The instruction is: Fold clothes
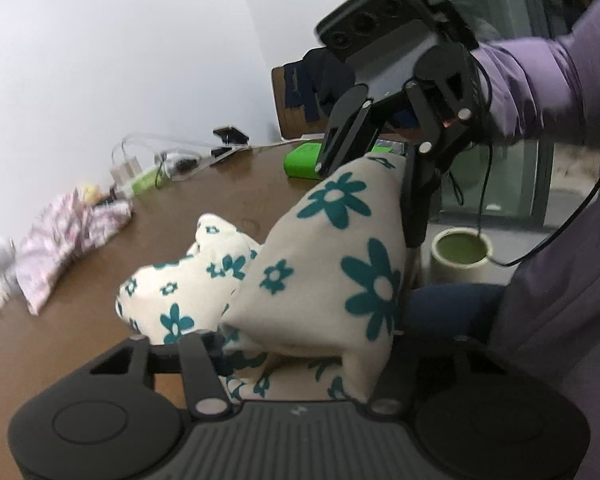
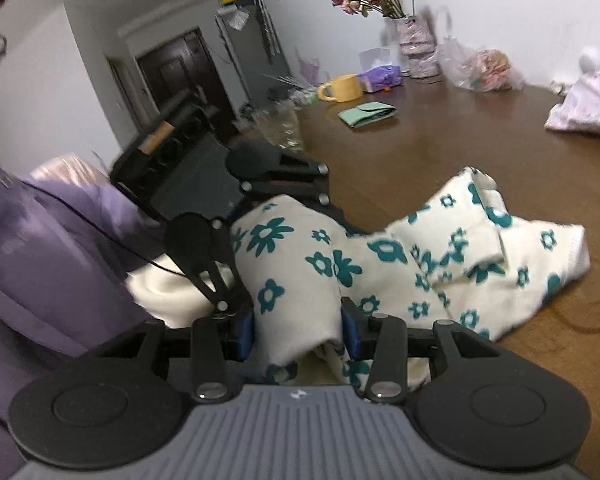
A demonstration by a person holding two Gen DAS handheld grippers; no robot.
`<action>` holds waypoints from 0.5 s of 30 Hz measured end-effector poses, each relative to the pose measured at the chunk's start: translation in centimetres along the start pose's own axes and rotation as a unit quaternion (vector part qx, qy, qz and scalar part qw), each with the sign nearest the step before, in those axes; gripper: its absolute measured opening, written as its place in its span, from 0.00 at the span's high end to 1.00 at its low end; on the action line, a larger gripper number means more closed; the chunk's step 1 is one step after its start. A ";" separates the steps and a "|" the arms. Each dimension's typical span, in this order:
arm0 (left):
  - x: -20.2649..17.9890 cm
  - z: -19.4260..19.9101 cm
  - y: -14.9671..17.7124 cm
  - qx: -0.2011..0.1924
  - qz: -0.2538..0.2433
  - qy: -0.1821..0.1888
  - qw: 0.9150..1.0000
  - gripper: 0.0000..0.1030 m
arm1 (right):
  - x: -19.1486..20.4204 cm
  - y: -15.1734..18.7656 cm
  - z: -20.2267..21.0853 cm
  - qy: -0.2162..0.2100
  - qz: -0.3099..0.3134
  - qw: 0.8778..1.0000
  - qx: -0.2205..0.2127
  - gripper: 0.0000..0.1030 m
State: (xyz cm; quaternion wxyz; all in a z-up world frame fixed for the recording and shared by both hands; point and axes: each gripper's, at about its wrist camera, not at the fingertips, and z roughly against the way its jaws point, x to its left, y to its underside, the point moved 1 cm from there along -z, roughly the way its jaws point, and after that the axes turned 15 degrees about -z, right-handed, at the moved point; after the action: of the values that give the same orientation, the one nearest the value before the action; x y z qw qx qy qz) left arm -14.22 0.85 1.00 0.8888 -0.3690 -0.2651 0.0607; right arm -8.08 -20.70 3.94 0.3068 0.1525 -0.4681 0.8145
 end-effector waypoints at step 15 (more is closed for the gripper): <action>7.7 -0.1 1.6 -0.036 0.284 0.127 0.950 0.49 | -0.5 1.5 -0.4 0.063 -0.007 0.991 -0.122 0.50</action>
State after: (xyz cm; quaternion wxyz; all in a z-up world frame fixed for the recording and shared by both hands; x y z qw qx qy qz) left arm -7.46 4.32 3.11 0.8472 -0.4657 -0.0364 0.2531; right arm -8.63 -21.05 2.49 0.3579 0.0654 -0.5422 0.7574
